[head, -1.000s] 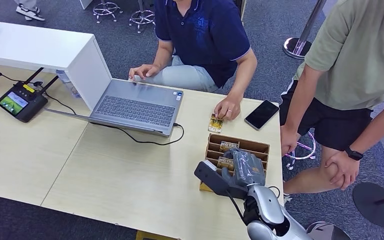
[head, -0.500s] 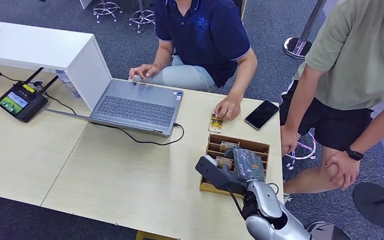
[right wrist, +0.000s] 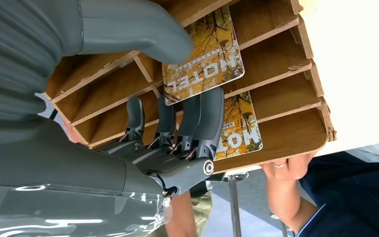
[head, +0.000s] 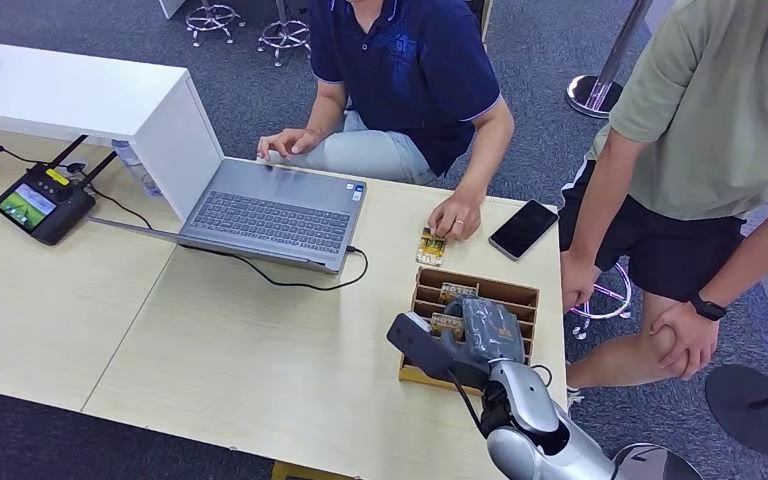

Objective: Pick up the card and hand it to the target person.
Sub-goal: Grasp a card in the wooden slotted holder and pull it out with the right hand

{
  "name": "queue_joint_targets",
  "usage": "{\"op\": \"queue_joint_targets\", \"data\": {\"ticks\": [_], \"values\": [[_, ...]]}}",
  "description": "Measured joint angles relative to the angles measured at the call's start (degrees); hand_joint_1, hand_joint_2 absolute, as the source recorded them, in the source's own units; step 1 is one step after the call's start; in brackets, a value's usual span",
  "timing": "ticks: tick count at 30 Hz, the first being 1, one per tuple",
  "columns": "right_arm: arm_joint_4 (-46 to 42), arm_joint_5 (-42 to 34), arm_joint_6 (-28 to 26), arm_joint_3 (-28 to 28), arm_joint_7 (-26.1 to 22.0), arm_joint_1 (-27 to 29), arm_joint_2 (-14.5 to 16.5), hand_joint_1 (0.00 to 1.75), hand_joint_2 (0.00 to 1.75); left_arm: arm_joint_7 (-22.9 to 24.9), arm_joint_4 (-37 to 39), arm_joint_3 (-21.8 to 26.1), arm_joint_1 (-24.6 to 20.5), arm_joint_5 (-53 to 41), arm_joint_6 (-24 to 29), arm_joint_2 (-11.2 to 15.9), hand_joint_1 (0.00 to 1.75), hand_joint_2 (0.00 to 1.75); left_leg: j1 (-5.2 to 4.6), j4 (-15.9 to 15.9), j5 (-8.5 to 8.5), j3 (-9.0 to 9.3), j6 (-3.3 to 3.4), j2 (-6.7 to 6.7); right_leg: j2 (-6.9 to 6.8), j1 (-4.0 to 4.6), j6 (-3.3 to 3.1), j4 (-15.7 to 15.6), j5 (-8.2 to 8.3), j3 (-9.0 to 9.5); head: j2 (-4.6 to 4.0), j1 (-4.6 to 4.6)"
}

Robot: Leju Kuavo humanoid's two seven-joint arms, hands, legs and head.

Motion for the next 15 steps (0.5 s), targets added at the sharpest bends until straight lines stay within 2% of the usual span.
{"op": "queue_joint_targets", "data": {"ticks": [4,7,10,14,15], "values": [[0.37,-0.28,0.07,0.02,-0.07,-0.20,0.16,1.59,1.75,0.02,0.00,0.00,0.00,0.00,0.00,0.00,0.00,0.00,0.00,0.00,0.01,0.00,-0.01,0.00,0.00,0.00,0.00,0.00,0.00,0.00,0.00,0.00],[0.61,-0.40,0.13,0.07,-0.09,-0.24,0.21,1.74,1.75,0.01,0.00,0.00,0.00,0.00,0.01,0.00,0.00,0.00,0.00,0.00,0.02,-0.01,-0.01,0.00,0.00,0.00,0.00,0.00,0.00,0.00,0.00,-0.01],[0.71,-0.53,0.27,0.11,-0.10,-0.32,0.21,1.75,1.75,-0.04,0.00,0.00,0.00,0.00,0.02,0.00,0.00,0.00,0.00,0.00,0.02,0.00,-0.01,0.00,0.00,0.00,0.00,0.00,0.00,0.00,0.00,0.00],[0.86,-0.62,0.42,0.19,-0.10,-0.44,0.21,1.75,1.75,-0.37,0.00,0.00,0.00,0.00,0.03,0.00,0.00,1.75,0.00,0.00,0.02,0.00,-0.01,0.00,0.00,0.00,0.00,0.00,0.00,0.00,0.00,-0.01],[0.89,-0.64,0.42,0.22,-0.10,-0.45,0.21,1.75,1.75,-0.53,0.00,0.00,0.00,-0.01,0.04,0.00,0.00,1.75,0.00,0.00,0.02,0.00,-0.01,0.00,0.00,0.00,0.00,0.00,0.00,0.00,0.00,0.00]]}}
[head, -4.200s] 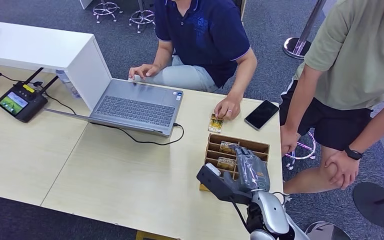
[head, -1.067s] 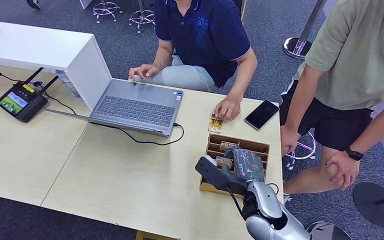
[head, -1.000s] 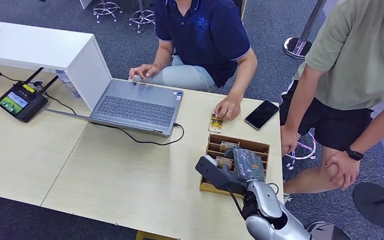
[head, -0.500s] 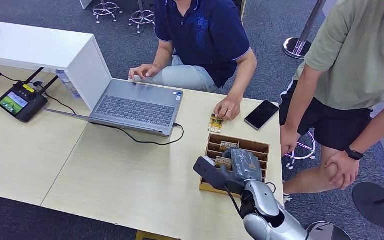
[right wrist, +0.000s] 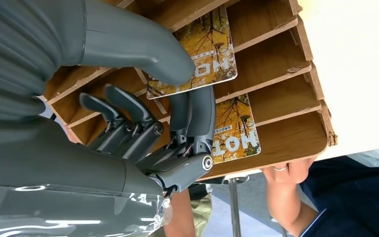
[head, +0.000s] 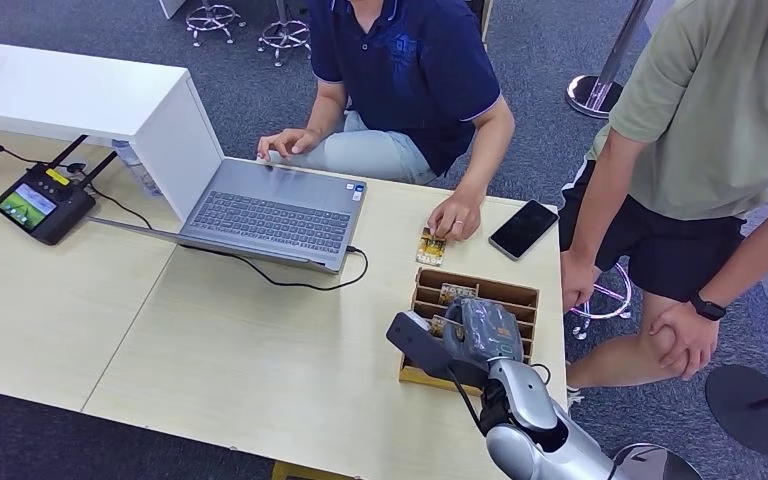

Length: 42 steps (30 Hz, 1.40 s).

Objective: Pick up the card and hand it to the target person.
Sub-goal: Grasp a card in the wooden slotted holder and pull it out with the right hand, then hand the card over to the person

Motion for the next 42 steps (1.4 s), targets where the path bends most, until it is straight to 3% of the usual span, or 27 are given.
{"op": "queue_joint_targets", "data": {"ticks": [8,21,32,42], "values": [[0.02,0.16,-0.72,0.22,-0.01,-0.03,-0.01,1.75,1.75,-1.18,0.00,-0.18,0.00,-0.99,0.49,0.00,0.00,1.75,0.00,0.00,0.00,0.01,0.00,0.00,0.00,0.00,-0.01,0.00,0.01,0.00,0.00,-0.01],[-2.70,3.35,-8.43,0.88,-4.57,-3.18,0.39,1.75,1.75,-1.06,0.01,-0.28,0.01,-0.04,1.03,0.00,0.00,1.75,0.00,0.00,0.01,0.00,0.00,0.01,0.01,0.00,-0.01,0.01,0.02,0.00,0.00,0.01],[-0.89,0.29,-9.61,1.67,-8.62,-9.75,3.87,1.75,1.75,-0.73,0.00,-0.49,-0.01,-1.92,-0.55,-0.02,0.00,1.75,0.00,0.00,0.02,-0.02,-0.01,0.00,0.01,0.00,-0.01,0.03,0.02,0.00,0.00,0.01],[9.95,-4.19,-12.80,3.18,-15.16,-15.69,8.80,1.75,1.75,-0.90,0.00,-1.39,-0.04,-3.85,-1.91,-0.02,0.00,1.75,0.01,0.00,0.03,-0.03,-0.02,-0.01,0.00,0.00,-0.01,0.04,0.02,-0.01,0.00,-0.01]]}}
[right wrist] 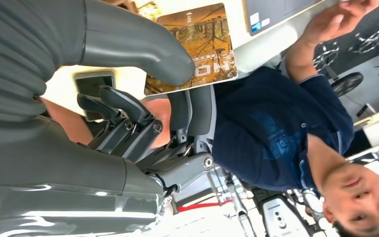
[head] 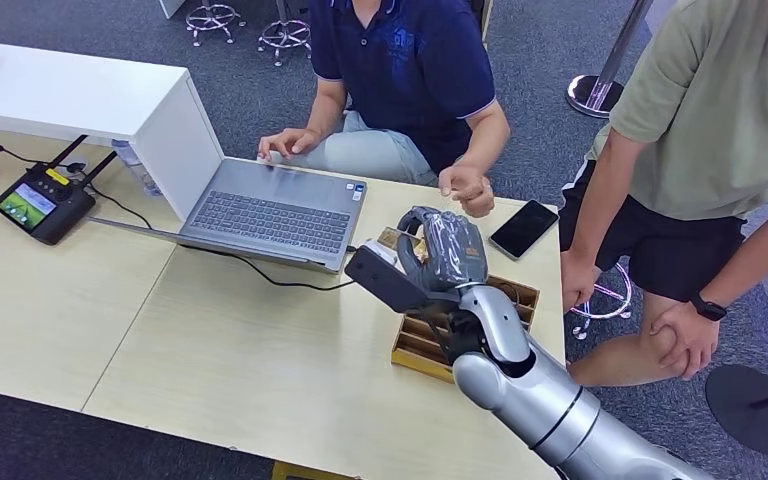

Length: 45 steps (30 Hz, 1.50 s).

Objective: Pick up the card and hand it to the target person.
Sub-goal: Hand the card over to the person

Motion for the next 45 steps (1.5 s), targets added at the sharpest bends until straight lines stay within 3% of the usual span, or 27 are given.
{"op": "queue_joint_targets", "data": {"ticks": [17,21,26,30,45], "values": [[17.44,-3.20,-3.45,0.79,-4.93,-5.91,7.29,1.75,1.75,0.21,0.00,-1.37,0.00,-1.15,-0.97,0.00,0.00,1.75,0.00,0.00,0.00,0.00,0.00,0.00,0.00,0.00,0.00,0.00,0.00,-0.01,0.00,0.00],[19.01,-3.27,-3.50,0.81,-4.95,-6.37,7.97,0.00,1.75,-0.18,0.00,-1.43,0.00,-1.17,-1.08,0.00,0.00,1.75,0.00,0.00,0.00,0.01,0.00,0.00,0.00,0.00,0.00,0.00,0.00,-0.01,0.00,0.00],[20.42,-3.65,-3.56,0.81,-4.95,-6.62,8.36,0.00,1.75,-1.66,0.01,-1.47,0.00,-1.33,-1.75,0.02,0.00,1.75,0.00,0.00,0.00,0.01,0.00,0.00,0.00,0.00,0.00,0.00,0.00,-0.01,0.00,0.00],[21.08,-3.83,-3.60,0.81,-4.87,-6.64,8.36,0.00,1.75,-1.98,0.16,-1.47,0.01,-1.12,-1.27,0.04,0.00,0.00,0.00,0.01,0.00,0.01,-0.01,0.01,0.02,0.00,0.00,0.00,0.00,-0.01,0.00,0.00],[21.73,-3.85,-3.92,0.81,-3.35,-6.46,7.84,0.00,1.75,-0.95,0.46,-1.47,0.03,-0.90,-0.98,0.02,0.00,0.00,0.00,0.01,0.01,0.03,-0.01,0.01,0.03,0.00,0.00,-0.01,0.00,-0.02,0.00,0.00]]}}
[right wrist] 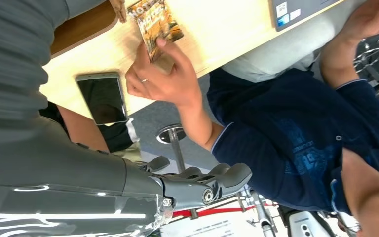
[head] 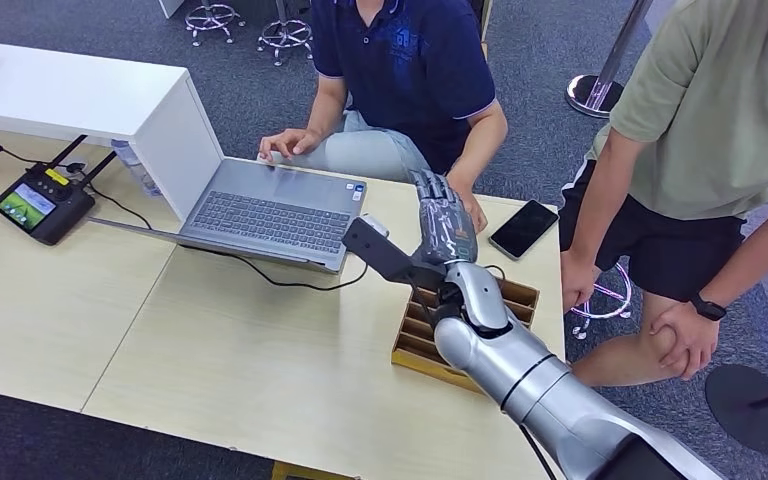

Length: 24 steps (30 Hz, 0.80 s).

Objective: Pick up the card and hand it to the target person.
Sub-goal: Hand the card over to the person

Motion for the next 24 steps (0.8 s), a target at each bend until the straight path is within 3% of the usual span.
{"op": "queue_joint_targets", "data": {"ticks": [24], "values": [[-6.21,1.08,-0.61,-0.02,2.37,2.26,-3.73,0.00,1.75,0.43,0.00,0.00,0.01,0.28,0.25,0.00,0.00,0.00,0.00,0.01,0.00,0.02,0.00,0.02,0.04,0.00,0.00,0.00,0.00,-0.01,0.00,0.00]]}}
